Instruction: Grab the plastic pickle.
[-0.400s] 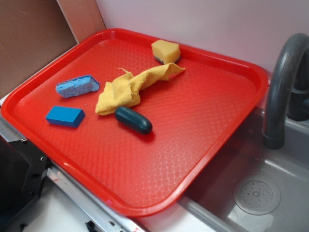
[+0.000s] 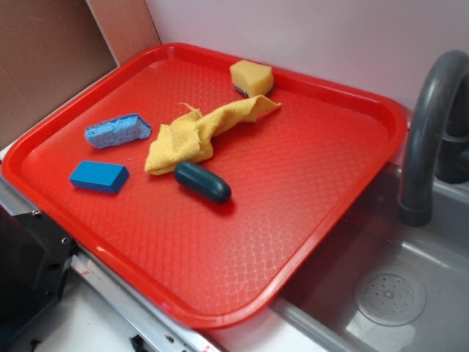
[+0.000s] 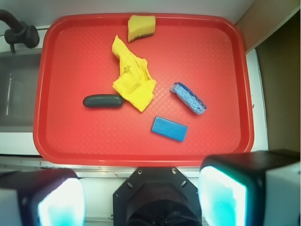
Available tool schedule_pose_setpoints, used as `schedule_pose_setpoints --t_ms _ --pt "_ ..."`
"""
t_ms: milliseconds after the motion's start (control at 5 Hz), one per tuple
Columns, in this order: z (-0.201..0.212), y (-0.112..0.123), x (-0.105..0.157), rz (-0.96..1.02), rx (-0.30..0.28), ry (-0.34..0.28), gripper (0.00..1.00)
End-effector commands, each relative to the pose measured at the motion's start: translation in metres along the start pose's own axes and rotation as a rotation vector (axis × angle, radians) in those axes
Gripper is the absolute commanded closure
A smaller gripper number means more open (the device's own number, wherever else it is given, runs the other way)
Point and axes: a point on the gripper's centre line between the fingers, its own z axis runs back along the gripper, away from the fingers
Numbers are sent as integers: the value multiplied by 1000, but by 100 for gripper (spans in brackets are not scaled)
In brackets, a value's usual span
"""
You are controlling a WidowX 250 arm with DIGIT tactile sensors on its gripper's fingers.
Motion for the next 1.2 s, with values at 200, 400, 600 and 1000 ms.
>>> schedule_pose_setpoints --t_ms 200,400,600,1000 --pt "-16 4 12 627 -120 61 0" --pt "-46 -16 24 885 -108 107 0" --pt "-80 -30 37 1137 -53 114 0" --pt "-146 -59 57 1420 -58 208 0"
